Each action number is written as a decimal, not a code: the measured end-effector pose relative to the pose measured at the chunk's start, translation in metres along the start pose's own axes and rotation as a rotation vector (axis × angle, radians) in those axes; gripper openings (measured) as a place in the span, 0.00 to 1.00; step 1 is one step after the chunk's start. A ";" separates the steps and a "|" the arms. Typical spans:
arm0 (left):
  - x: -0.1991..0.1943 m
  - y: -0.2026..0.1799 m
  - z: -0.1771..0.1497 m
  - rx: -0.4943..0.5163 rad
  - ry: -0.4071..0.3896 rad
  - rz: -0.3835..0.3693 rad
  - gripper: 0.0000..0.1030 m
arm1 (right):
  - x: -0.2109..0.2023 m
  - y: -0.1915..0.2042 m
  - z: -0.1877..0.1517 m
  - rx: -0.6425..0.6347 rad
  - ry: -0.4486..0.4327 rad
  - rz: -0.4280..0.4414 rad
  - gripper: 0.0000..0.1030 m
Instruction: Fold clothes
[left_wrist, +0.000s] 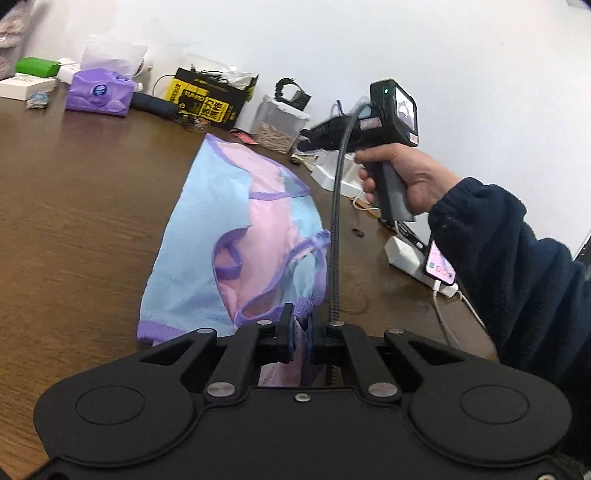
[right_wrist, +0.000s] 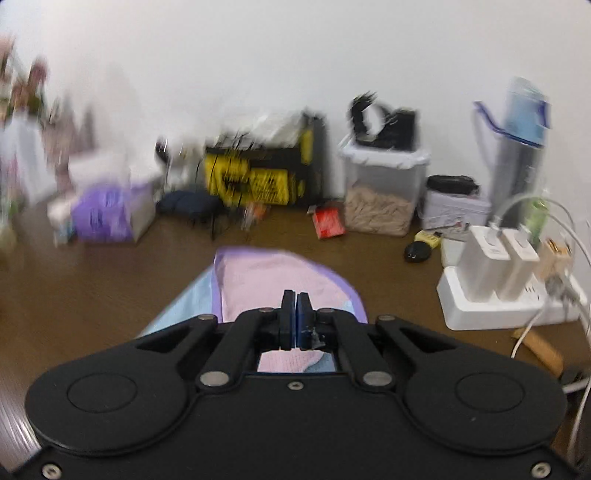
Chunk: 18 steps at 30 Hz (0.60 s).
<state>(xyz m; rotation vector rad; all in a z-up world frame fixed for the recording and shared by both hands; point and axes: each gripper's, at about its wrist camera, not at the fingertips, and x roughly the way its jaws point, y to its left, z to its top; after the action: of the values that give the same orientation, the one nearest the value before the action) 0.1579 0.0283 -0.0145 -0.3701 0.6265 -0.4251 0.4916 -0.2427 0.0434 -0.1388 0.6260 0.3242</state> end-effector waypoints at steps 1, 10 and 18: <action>0.000 -0.001 -0.001 0.004 0.004 -0.007 0.06 | 0.004 -0.003 -0.007 -0.007 0.019 -0.031 0.46; 0.001 -0.004 -0.001 0.023 0.017 -0.013 0.06 | 0.024 -0.031 -0.051 0.128 0.043 0.059 0.46; -0.019 -0.003 0.003 0.060 -0.088 -0.037 0.06 | 0.016 -0.024 -0.027 0.160 0.025 0.096 0.05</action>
<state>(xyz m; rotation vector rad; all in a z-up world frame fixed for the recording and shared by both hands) 0.1449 0.0359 -0.0013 -0.3414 0.5209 -0.4600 0.4973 -0.2668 0.0127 0.0407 0.6821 0.3638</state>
